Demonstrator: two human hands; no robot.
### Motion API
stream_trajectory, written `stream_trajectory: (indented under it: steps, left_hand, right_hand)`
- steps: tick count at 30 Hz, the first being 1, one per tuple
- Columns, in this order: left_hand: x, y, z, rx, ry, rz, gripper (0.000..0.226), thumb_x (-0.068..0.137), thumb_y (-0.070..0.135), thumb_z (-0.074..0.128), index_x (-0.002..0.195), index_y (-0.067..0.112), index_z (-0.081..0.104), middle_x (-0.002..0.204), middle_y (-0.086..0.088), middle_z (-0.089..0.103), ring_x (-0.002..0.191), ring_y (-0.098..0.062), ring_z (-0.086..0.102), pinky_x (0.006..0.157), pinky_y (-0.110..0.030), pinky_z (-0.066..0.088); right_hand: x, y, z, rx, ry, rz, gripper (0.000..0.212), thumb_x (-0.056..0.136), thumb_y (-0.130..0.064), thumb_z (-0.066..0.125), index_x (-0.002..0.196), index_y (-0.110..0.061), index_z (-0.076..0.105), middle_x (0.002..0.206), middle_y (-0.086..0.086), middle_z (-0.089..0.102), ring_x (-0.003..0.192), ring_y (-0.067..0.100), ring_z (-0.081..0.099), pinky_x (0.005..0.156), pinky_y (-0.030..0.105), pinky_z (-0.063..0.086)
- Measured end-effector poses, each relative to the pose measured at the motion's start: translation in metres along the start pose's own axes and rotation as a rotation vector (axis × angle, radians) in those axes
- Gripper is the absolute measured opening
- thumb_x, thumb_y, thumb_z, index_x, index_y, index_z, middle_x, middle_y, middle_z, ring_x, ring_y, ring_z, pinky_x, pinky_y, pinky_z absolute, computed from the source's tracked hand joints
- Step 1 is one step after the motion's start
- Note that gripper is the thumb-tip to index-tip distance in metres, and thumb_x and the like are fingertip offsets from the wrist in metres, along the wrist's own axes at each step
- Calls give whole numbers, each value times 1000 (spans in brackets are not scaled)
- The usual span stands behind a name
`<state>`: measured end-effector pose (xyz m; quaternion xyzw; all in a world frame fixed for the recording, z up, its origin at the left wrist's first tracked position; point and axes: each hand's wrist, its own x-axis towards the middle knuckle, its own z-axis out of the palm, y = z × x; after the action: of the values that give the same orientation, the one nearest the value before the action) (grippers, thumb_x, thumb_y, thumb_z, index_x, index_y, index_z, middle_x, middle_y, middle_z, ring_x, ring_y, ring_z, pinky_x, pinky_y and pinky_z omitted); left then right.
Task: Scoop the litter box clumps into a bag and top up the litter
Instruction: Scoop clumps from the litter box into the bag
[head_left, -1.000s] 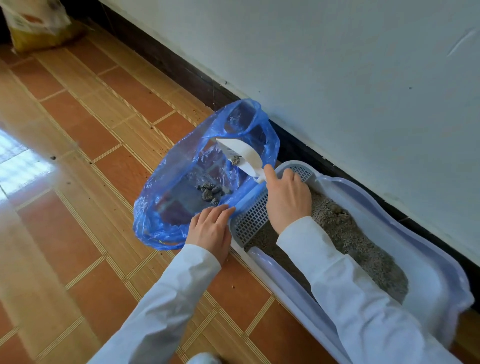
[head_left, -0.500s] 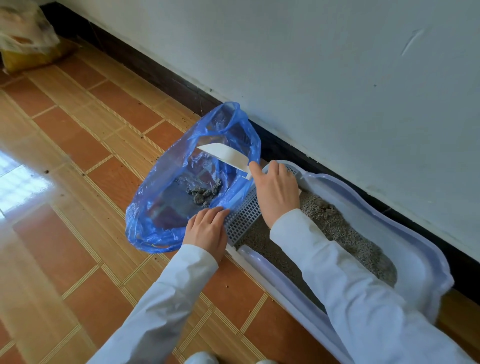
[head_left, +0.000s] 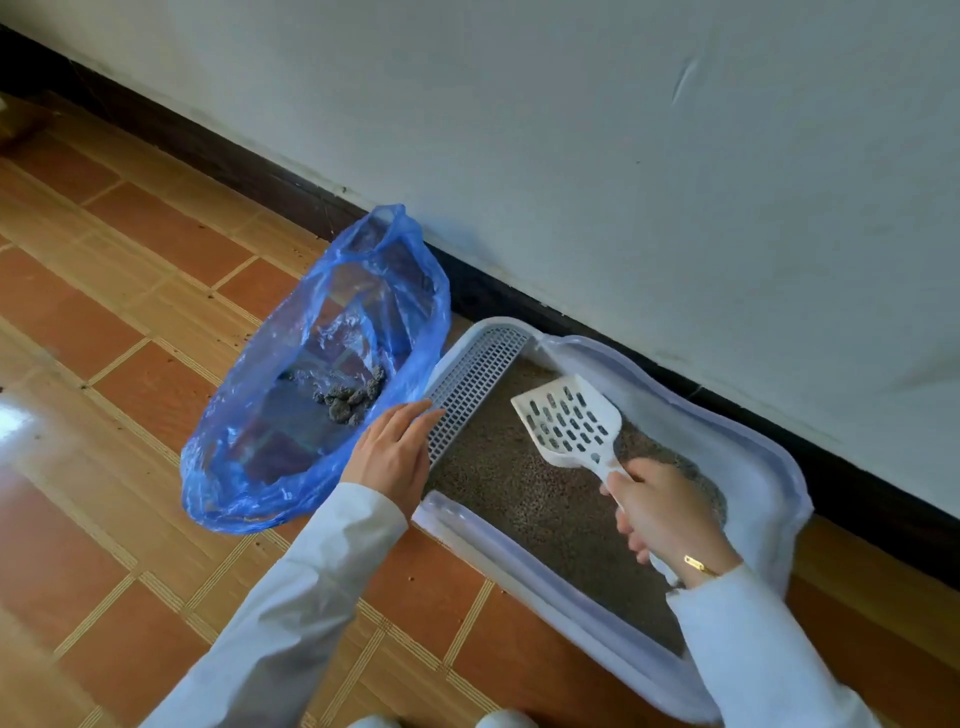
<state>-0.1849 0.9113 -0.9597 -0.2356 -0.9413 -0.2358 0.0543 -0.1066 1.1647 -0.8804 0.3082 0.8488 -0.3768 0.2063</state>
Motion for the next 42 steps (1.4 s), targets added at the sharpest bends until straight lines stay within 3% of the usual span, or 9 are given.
stream_trajectory:
  steps: [5,10,15,19,24,29,33,38,42]
  left_hand:
    - [8,4,10,3,-31,41,41,88,15,34,113,6,66,114,-13,66,103,-35,62,85,-50,53]
    - [8,6,12,14,-45,36,37,88,10,40,113,6,65,115,-15,65,104,-37,62,85,-53,52]
    - [3,2,11,14,-55,39,41,89,18,35,114,7,65,116,-13,65,106,-36,61,87,-52,52]
    - [0,2,10,27,-63,24,42,89,19,34,114,7,65,116,-12,65,106,-35,61,89,-50,52]
    - [-2,2,9,22,-66,23,42,88,19,35,113,6,65,115,-13,66,105,-37,61,87,-52,52]
    - [-2,2,9,15,-64,23,42,89,18,34,113,6,65,115,-13,66,106,-37,61,87,-53,52]
    - [-2,1,8,5,-46,30,41,88,17,35,113,6,66,113,-14,66,105,-37,61,87,-52,52]
    - [-3,-1,9,-5,-44,18,41,90,18,34,113,6,66,114,-12,66,106,-36,60,88,-50,51]
    - [-4,-3,8,-5,-45,14,41,91,20,34,114,8,65,116,-11,65,108,-35,60,90,-49,51]
  right_hand:
    - [1,42,-15,6,-23,287,29,96,-25,42,90,-5,62,65,10,61,51,21,53,52,24,42]
    - [21,42,-8,-22,6,276,33,93,-31,43,85,-7,65,60,7,62,48,21,53,54,25,43]
    - [38,27,3,-16,6,259,32,90,-31,44,88,-8,65,60,6,63,46,19,53,53,26,44]
    - [52,17,15,224,14,307,26,88,-16,43,94,0,63,58,8,55,44,18,44,46,23,33]
    - [51,12,32,399,-1,324,21,90,-12,41,82,-3,58,57,8,50,42,16,38,44,22,29]
    - [52,20,36,200,6,228,29,95,-20,35,108,-4,56,77,11,59,53,20,49,48,27,40]
    - [51,25,39,-1,17,115,24,94,-25,34,105,-11,50,91,14,62,67,26,54,65,37,47]
    - [51,13,45,397,-118,218,15,96,-15,36,99,-9,49,67,9,49,49,18,40,48,25,35]
    - [52,0,43,479,-187,251,17,99,-17,36,104,-7,49,67,9,48,51,18,41,51,27,36]
